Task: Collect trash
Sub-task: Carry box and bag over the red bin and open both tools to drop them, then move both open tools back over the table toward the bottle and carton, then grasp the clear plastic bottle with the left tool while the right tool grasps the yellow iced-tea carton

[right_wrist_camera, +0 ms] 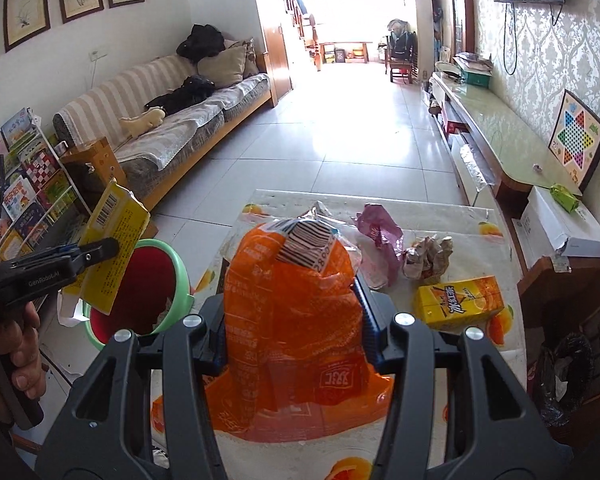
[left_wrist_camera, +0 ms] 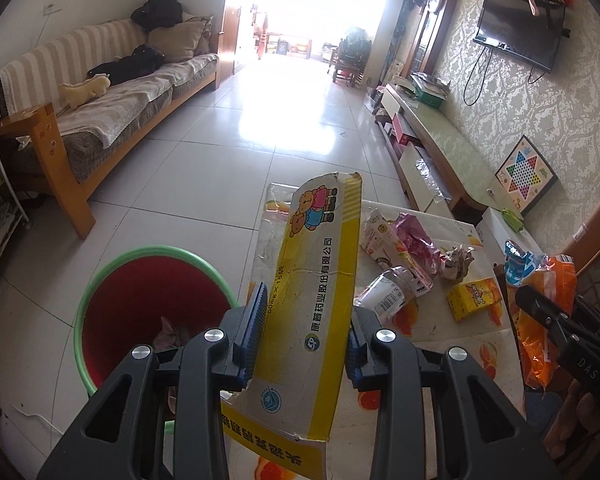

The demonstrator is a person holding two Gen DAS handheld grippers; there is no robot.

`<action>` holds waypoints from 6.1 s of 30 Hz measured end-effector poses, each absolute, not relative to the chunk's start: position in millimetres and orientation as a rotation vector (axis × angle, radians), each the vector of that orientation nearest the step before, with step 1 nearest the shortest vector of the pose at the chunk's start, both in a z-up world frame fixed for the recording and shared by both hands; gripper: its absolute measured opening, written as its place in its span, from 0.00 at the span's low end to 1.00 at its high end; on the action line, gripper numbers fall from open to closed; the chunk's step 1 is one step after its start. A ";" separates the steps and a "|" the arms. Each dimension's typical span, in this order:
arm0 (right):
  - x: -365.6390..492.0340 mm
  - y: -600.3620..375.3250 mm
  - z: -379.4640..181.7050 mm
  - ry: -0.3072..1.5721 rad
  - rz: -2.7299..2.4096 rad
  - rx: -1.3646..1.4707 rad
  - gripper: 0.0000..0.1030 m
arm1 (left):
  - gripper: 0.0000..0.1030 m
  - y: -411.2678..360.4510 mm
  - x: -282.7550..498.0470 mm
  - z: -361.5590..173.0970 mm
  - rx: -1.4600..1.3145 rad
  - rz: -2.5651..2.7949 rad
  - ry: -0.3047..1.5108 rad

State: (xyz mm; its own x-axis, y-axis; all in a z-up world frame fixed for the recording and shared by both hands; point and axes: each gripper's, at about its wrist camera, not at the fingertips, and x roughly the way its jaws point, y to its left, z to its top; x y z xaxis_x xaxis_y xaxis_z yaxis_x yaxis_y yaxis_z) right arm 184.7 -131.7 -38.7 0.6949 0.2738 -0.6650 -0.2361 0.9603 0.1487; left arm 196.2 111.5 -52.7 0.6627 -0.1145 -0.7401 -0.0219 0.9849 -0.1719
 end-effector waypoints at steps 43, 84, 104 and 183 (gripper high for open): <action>213.1 93.7 -61.2 0.796 0.649 -0.093 0.47 | 0.82 283.5 170.5 -81.5 -0.339 0.316 0.805; 175.3 -50.4 -46.3 0.774 0.405 -0.061 0.95 | 0.92 158.7 171.9 -51.1 -0.256 0.074 0.797; 177.2 -240.5 -78.1 0.838 0.047 0.072 0.95 | 0.92 2.9 219.8 -93.9 -0.047 -0.230 0.970; 307.1 -274.8 -227.6 1.128 -0.295 0.243 0.60 | 0.53 -23.0 316.8 -239.7 0.064 -0.284 1.208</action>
State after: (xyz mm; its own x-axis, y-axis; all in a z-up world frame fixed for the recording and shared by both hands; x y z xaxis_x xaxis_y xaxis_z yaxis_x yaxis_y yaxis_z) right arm 307.1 -274.8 -227.6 0.3967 -0.1080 -0.9116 0.3515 0.9353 0.0421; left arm 316.8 -23.0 -239.7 0.3243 -0.1821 -0.9283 0.2501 0.9629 -0.1015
